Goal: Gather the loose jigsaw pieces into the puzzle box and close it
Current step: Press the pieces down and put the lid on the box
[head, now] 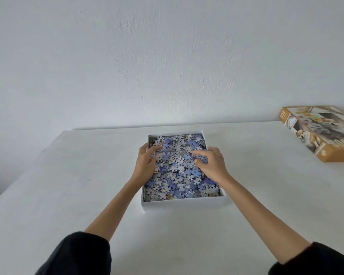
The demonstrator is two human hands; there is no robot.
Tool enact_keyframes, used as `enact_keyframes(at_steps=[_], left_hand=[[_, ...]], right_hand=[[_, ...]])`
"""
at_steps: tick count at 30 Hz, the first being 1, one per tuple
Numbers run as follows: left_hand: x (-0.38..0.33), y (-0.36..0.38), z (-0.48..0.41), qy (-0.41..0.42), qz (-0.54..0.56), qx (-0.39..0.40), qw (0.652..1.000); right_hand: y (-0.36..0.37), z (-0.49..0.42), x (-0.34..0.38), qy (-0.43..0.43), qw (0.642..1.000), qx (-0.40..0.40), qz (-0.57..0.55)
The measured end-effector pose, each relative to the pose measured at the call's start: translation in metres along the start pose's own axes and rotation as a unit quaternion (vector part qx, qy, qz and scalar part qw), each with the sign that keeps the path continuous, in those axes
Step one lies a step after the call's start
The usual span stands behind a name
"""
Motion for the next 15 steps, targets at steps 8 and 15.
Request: enact_keyframes(at_steps=[8, 15], left_hand=[[0.013, -0.033, 0.031, 0.011, -0.006, -0.008, 1.000], [0.018, -0.051, 0.050, 0.035, -0.011, -0.001, 0.999]], right_hand=[[0.023, 0.029, 0.028, -0.012, 1.000, -0.005, 0.002], [0.036, 0.051, 0.040, -0.006, 1.000, -0.018, 0.000]])
Point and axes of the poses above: each hand's wrist, its own z-axis away from the middle knuckle, its own y-axis out of the palm, x = y × z, the point moved 1 cm from there along -z, towards the middle knuckle, and after that the axes turned 2 degrees about y, right-handed, at the moved point
